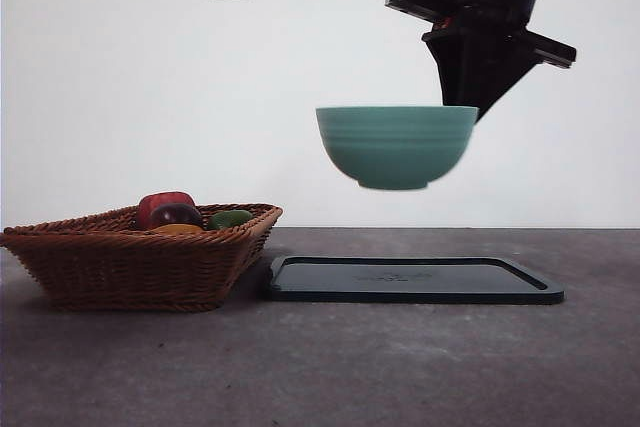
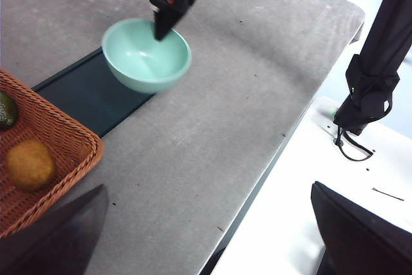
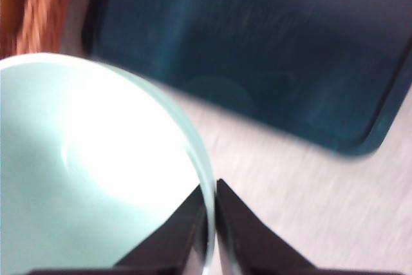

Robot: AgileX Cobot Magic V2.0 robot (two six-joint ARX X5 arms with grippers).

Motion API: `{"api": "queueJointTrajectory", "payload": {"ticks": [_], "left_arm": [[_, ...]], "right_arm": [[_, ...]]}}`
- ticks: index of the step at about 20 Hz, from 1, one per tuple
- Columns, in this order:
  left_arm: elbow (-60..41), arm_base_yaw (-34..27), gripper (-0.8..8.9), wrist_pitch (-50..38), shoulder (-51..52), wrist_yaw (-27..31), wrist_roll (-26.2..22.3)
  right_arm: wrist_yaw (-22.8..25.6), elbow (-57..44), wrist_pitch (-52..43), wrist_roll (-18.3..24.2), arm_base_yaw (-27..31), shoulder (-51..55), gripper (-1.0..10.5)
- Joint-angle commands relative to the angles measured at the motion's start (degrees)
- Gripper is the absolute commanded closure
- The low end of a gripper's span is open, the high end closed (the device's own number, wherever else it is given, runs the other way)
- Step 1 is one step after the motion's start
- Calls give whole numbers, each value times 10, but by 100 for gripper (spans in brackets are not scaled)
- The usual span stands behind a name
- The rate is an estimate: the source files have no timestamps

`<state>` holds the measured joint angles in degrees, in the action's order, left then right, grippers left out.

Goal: Pick up the wifruite, put it on the bowl, pick up the plate, put it on desk

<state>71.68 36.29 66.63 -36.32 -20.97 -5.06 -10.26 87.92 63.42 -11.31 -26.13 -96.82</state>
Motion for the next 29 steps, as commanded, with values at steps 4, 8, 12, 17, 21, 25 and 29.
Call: {"api": "queueJointTrajectory", "payload": {"ticks": [4, 8, 12, 17, 21, 25, 29], "left_arm": [[5, 4, 313, -6, -2, -1, -3], [5, 4, 313, -20, -2, -1, -3], [5, 4, 313, -20, -3, -1, -3], [5, 4, 313, -20, -4, -1, -3], [5, 4, 313, -20, -4, -1, -3], [5, 4, 313, -19, -4, -1, -3], [5, 4, 313, -19, -4, -1, -3]], "right_arm": [[2, -143, -47, -9, -41, 70, 935], [14, -234, -111, -48, -57, 93, 935], [39, -287, -165, -79, -69, 92, 935], [28, -324, -213, -97, -79, 92, 935], [27, -328, -212, -97, -80, 92, 935], [26, -328, -199, -97, -80, 92, 934], [28, -328, -200, -94, -79, 92, 914]]}}
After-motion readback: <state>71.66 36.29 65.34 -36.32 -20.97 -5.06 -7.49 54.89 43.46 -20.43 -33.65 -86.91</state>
